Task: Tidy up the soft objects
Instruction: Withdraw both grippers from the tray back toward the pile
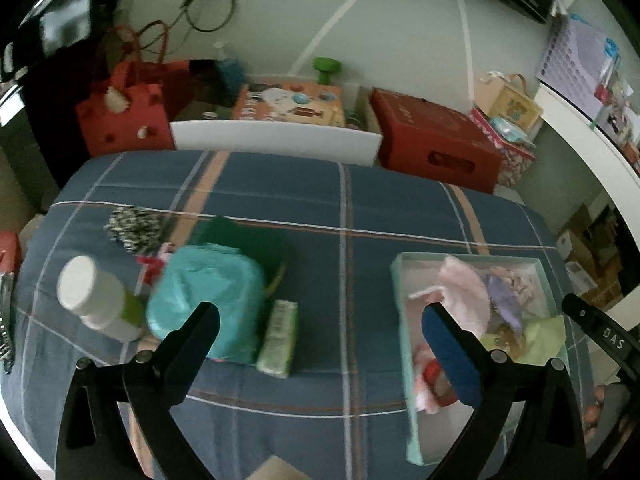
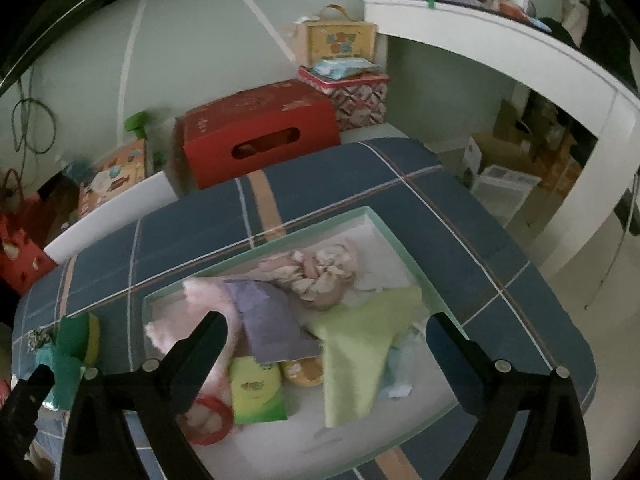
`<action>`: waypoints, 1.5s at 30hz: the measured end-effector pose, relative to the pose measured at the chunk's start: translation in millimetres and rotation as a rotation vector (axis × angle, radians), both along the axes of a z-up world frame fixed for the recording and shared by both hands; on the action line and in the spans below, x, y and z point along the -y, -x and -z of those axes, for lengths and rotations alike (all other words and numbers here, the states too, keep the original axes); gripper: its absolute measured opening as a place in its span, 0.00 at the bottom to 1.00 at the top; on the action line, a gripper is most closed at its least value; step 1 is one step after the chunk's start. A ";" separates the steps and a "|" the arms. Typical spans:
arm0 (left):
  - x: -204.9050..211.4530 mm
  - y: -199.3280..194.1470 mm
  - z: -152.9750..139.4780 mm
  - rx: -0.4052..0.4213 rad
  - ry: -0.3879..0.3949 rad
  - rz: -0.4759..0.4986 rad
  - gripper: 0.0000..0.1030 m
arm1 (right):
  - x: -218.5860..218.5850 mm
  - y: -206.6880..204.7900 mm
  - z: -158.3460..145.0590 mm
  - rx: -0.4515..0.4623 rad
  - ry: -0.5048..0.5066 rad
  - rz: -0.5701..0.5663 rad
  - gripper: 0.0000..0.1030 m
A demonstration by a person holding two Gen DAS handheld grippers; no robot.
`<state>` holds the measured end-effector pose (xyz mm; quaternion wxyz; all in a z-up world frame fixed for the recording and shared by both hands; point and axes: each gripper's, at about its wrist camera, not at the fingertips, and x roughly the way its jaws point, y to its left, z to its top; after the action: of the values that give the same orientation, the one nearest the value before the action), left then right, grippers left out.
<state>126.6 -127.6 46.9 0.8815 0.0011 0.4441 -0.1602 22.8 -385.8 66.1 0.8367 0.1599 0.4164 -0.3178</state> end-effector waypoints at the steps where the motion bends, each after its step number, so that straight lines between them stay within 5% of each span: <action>1: -7.1 0.6 -1.0 0.004 -0.002 -0.012 0.98 | -5.2 -1.6 -1.7 0.001 0.007 -0.011 0.98; 16: -99.7 -6.1 -5.5 -0.008 0.035 -0.203 0.98 | -93.2 -41.5 -7.7 0.045 0.001 -0.235 0.98; 31: -175.5 -12.5 8.0 -0.054 0.085 -0.368 0.98 | -163.7 -75.4 25.4 0.005 -0.059 -0.428 0.98; 45: -180.4 -13.9 39.0 -0.154 0.051 -0.373 0.98 | -206.4 -102.6 79.4 -0.140 -0.111 -0.537 0.98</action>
<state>140.4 52.9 7.9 0.8591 -0.1157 0.4986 -0.0048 125.4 -179.4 -13.3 0.8502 0.0668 0.5173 -0.0717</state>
